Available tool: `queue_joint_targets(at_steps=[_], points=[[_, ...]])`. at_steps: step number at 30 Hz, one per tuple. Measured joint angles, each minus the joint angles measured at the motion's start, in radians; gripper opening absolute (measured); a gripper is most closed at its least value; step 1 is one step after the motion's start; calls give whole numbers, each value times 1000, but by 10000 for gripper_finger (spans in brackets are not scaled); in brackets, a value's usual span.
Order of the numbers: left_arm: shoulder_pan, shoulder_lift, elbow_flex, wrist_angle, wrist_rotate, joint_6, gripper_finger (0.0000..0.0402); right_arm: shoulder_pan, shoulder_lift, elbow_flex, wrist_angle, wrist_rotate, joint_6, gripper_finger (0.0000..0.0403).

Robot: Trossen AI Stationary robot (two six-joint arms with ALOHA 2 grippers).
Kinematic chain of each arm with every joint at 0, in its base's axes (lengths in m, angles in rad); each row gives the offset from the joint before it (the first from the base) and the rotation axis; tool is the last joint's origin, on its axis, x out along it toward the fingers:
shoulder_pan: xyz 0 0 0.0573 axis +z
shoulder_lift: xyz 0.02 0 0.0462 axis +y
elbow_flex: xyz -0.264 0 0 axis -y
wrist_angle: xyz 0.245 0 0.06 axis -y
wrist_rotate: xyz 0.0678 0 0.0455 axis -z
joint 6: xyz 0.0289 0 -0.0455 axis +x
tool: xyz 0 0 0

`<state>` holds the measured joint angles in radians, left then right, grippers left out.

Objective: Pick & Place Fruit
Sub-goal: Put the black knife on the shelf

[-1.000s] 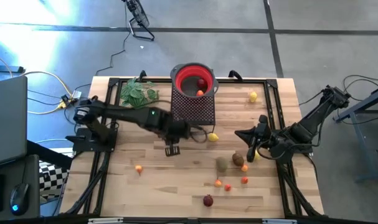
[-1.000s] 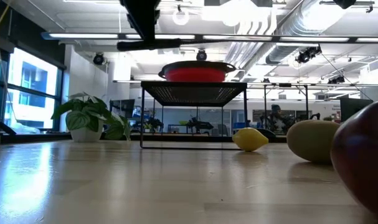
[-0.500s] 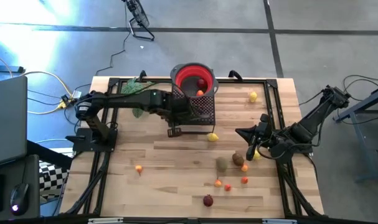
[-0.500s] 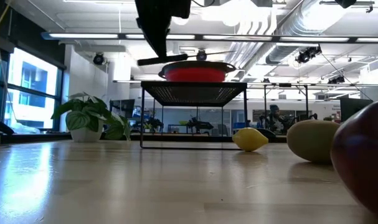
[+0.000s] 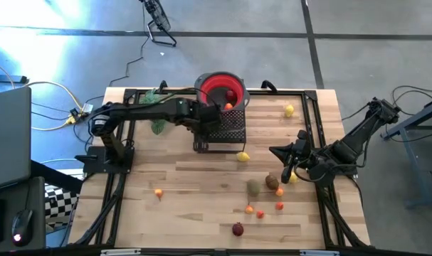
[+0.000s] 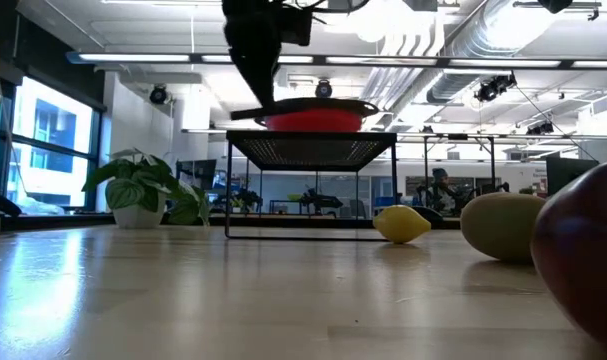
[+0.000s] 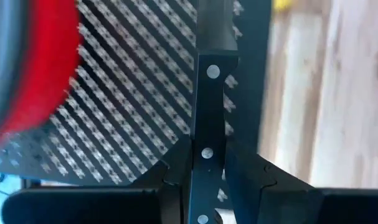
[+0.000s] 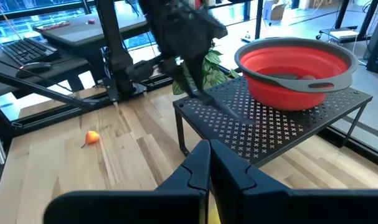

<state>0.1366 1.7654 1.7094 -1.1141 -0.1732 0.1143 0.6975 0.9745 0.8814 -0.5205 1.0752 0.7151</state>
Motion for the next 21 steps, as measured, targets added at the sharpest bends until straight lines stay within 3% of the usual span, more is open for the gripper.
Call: queue_joint_targets(at_steps=[10,21], points=[[78,18,-2,11,3,39,67,0,0,0,0,43,0,3],[92,25,-1,15,14,66,67,0,0,0,0,49,-1,3]])
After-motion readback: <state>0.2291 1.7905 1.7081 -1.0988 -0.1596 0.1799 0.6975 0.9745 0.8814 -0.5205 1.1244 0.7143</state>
